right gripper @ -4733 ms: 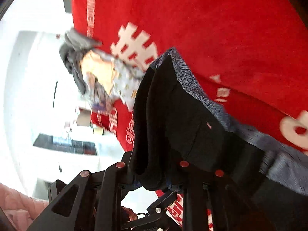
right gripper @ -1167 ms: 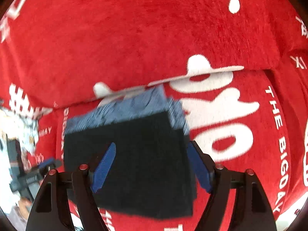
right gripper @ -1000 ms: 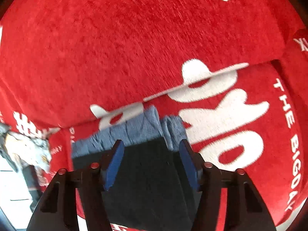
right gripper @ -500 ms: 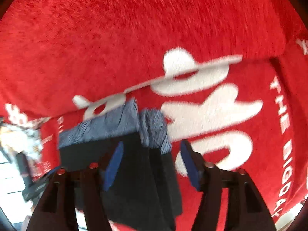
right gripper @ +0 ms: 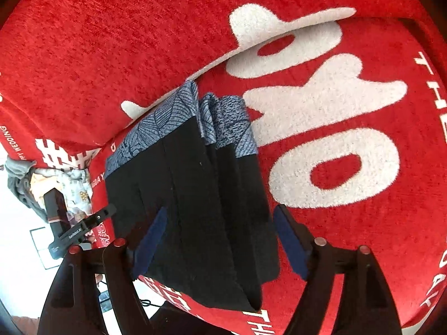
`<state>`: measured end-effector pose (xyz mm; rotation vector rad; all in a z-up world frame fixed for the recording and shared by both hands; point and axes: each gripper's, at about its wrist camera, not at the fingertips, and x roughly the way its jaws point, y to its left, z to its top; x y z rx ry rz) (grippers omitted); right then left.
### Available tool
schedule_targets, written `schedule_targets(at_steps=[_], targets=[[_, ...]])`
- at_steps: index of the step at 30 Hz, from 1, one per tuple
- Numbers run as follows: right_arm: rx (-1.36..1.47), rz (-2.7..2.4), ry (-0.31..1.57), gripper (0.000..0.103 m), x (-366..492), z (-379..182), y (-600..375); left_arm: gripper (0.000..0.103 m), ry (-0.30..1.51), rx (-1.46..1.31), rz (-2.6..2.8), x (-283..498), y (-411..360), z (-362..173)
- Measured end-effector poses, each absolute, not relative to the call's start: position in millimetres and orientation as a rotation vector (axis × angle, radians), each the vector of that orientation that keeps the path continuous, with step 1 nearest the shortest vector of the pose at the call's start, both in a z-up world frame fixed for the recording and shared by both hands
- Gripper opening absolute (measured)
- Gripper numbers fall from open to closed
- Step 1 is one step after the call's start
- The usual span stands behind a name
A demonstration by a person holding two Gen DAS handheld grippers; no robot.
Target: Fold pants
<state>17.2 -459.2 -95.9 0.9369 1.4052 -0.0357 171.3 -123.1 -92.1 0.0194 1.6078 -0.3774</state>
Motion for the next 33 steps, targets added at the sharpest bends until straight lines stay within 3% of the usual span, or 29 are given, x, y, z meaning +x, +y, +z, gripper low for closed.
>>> schedule_targets(at_steps=[5,15,32,33], targets=[[0.943,-0.008,1.417,0.083,20,-101,-458,0.102,1.606,0.028,-0.382,172,-124,-88],[1.009,0.111,1.42,0.084,12,-109,-482,0.102,1.728,-0.237,-0.663,177,-125,-105],[1.083,0.306,1.436,0.086,33,-149,-481,0.102,1.694,-0.144,-0.723,169,-171,-132],[1.075,0.286,1.451,0.083,34,-148,-481,0.102,1.696,-0.139,-0.71,169,-172,-131]])
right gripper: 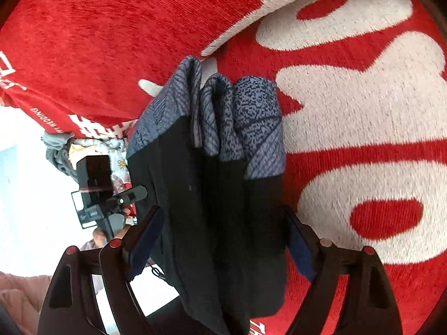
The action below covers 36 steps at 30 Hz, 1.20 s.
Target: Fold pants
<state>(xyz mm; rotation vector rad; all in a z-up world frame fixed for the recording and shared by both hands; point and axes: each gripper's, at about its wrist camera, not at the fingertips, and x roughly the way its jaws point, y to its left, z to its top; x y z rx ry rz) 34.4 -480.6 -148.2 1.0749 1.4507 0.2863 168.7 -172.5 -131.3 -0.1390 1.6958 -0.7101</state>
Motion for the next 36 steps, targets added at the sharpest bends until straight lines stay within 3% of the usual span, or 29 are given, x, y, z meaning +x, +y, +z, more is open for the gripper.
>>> schedule_targets(at_steps=[2,4,9,12,22,29,32,34,36], targets=[[1.039,0.268,1.47,0.071,33,-144,-480,0.101,1.698,-0.132,-0.692,168,-177,-131],[1.036,0.269,1.461,0.06,27,-140,-480,0.09,1.666,-0.119,-0.69,163,-180,-121],[1.0,0.284,1.42,0.051,23,-120,-472,0.068,1.585,-0.098,-0.714,152,-172,-98],[1.021,0.291,1.393,0.048,17,-109,-473,0.063,1.562,-0.107,-0.733,146,-166,-84],[1.091,0.343,1.364,0.048,-10,-79,-431,0.063,1.559,-0.095,-0.697,119,-116,-53],[1.095,0.343,1.41,0.048,-31,-94,-381,0.063,1.611,-0.069,-0.61,93,-77,-78],[1.032,0.292,1.452,0.048,-32,-110,-360,0.075,1.604,-0.055,-0.589,85,-51,-91],[1.023,0.243,1.45,0.051,-33,-116,-361,0.091,1.567,-0.041,-0.578,87,-42,-96],[1.037,0.163,1.464,0.058,-35,-121,-366,0.098,1.585,-0.066,-0.564,91,-36,-102]])
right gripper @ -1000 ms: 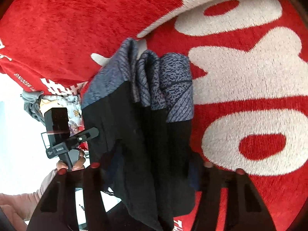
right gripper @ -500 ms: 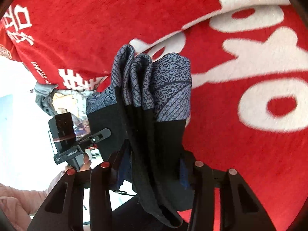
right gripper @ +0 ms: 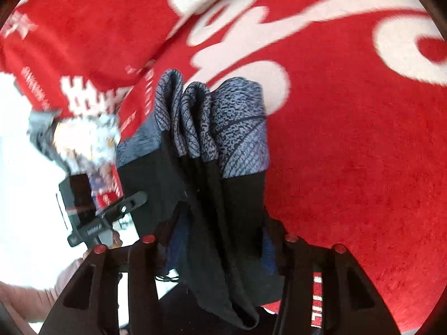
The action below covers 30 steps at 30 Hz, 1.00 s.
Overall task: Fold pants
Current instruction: 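Release the trousers and withdraw both grippers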
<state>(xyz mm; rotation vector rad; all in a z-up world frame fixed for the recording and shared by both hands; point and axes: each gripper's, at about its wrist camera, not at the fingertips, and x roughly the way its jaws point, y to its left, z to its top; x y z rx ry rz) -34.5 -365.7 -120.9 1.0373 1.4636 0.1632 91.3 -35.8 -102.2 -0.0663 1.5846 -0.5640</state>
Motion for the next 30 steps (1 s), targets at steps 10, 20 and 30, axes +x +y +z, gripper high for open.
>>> schedule_targets(at_steps=[10,20,30], targets=[[0.866,-0.007,1.532,0.076,-50,-86,-359,0.098,1.573,0.106,-0.396,77,-34,-68],[0.784,-0.103,1.542,0.082,-64,-40,-338,0.101,1.529,0.19,-0.358,51,-55,-21],[0.51,-0.159,1.481,0.103,-56,22,-298,0.102,1.54,0.221,-0.364,27,-66,7]])
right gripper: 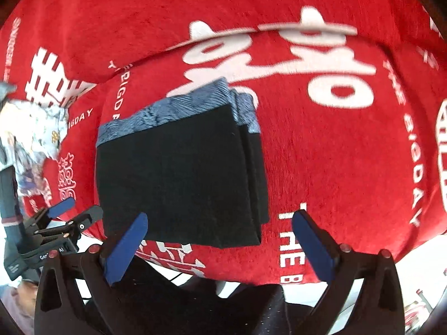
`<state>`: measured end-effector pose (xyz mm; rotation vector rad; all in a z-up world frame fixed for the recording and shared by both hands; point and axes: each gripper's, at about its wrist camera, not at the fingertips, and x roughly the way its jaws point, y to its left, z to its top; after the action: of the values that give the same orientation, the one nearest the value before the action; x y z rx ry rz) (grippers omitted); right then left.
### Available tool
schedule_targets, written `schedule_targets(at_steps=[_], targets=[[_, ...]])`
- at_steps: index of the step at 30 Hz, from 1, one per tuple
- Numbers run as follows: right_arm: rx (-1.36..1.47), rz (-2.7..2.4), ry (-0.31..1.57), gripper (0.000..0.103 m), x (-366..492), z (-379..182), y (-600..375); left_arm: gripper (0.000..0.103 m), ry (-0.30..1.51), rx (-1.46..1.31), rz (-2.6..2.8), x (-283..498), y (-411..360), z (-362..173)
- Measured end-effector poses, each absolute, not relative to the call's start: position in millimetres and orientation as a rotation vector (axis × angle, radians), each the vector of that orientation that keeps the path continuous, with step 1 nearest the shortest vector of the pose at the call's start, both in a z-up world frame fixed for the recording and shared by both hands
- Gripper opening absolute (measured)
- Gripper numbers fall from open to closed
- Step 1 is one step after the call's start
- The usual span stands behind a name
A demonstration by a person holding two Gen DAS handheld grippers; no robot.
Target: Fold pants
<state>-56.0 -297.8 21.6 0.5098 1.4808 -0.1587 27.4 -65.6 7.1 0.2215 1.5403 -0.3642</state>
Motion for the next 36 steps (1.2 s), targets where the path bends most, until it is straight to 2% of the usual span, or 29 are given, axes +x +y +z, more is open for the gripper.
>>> schedule_targets(at_steps=[5,16,36], targets=[[0.392,-0.218,1.479,0.103,-51,42,-283,0.102,1.497,0.258,-0.307,22,-66,23],[0.327,-0.293,1.48,0.103,-53,60,-268,0.102,1.45,0.317,-0.297,13,-71,47],[0.283,-0.323,1.474,0.103,-53,69,-264,0.102,1.449,0.393,-0.291,13,-77,54]])
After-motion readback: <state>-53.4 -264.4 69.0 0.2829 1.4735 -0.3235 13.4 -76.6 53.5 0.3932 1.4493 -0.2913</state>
